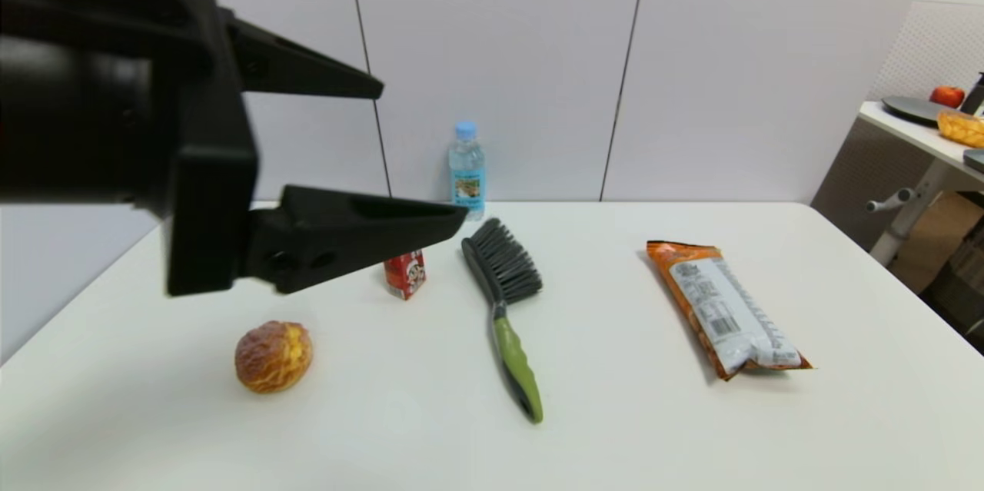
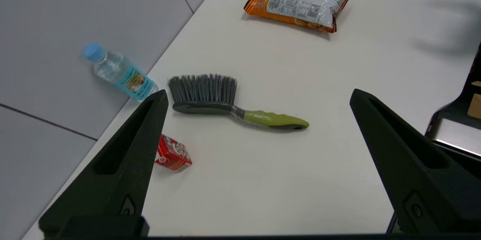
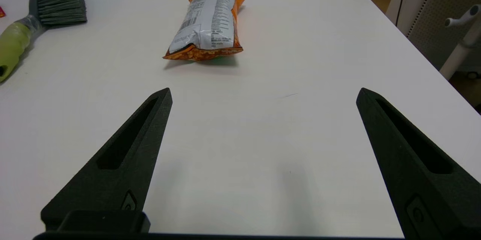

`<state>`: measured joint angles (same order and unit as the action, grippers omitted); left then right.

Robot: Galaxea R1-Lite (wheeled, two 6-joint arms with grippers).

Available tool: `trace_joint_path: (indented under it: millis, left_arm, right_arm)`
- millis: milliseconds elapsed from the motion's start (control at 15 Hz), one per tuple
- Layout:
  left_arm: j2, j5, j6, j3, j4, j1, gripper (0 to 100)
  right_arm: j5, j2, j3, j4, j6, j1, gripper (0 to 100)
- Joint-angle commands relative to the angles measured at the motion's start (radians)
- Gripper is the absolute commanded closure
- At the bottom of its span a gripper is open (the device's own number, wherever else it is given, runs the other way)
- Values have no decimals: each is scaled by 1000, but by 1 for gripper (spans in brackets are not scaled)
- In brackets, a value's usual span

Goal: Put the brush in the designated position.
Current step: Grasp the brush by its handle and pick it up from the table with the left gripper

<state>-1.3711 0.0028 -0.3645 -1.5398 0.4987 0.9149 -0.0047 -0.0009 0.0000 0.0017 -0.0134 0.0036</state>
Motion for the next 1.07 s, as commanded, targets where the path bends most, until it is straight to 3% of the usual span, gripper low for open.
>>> trace_joint_path:
  millis: [67, 467, 600, 733, 1067]
  left_arm:
    - [-375, 0, 16, -332, 4, 29, 0]
    - [-465, 0, 93, -382, -43, 30, 0]
    - [-402, 3, 101, -303, -40, 29, 0]
    - [-358, 5, 105, -166, -124, 18, 0]
    - [-375, 8, 113, -115, -221, -5, 0]
  right_arm:
    - [0, 1, 2, 0, 0, -1, 0]
    - [0, 1, 2, 0, 0, -1, 0]
    - [0, 1, 2, 0, 0, -1, 0]
    - [0, 2, 2, 0, 0, 1, 0]
    - [0, 1, 2, 0, 0, -1, 0]
